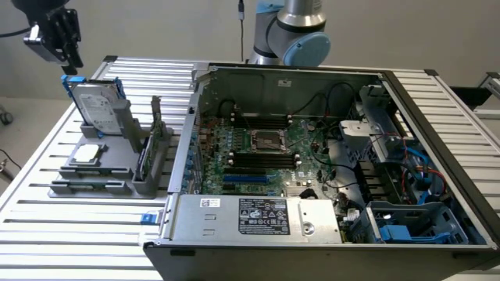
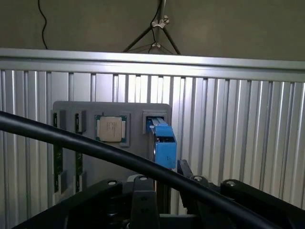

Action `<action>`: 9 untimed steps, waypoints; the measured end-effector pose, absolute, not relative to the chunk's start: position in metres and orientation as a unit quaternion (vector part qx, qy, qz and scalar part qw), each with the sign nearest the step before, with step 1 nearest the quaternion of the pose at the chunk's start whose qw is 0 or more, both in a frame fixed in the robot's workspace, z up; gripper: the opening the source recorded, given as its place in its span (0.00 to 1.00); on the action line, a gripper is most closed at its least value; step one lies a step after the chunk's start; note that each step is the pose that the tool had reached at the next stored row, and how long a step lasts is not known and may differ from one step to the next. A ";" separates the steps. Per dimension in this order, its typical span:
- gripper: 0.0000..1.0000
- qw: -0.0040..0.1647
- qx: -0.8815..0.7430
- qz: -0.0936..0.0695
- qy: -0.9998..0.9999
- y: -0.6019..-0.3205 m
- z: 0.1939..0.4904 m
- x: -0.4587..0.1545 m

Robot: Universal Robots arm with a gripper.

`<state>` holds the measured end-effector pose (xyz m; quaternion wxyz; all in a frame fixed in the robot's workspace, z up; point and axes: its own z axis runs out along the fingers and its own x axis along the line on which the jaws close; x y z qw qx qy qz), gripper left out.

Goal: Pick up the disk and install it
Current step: 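Pick up the disk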

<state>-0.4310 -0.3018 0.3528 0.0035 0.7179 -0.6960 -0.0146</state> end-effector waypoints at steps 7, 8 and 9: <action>0.54 0.004 0.718 -0.015 -0.696 -0.302 0.345 -0.434; 0.54 0.003 0.718 -0.015 -0.696 -0.302 0.343 -0.435; 0.54 0.003 0.718 -0.015 -0.696 -0.302 0.342 -0.436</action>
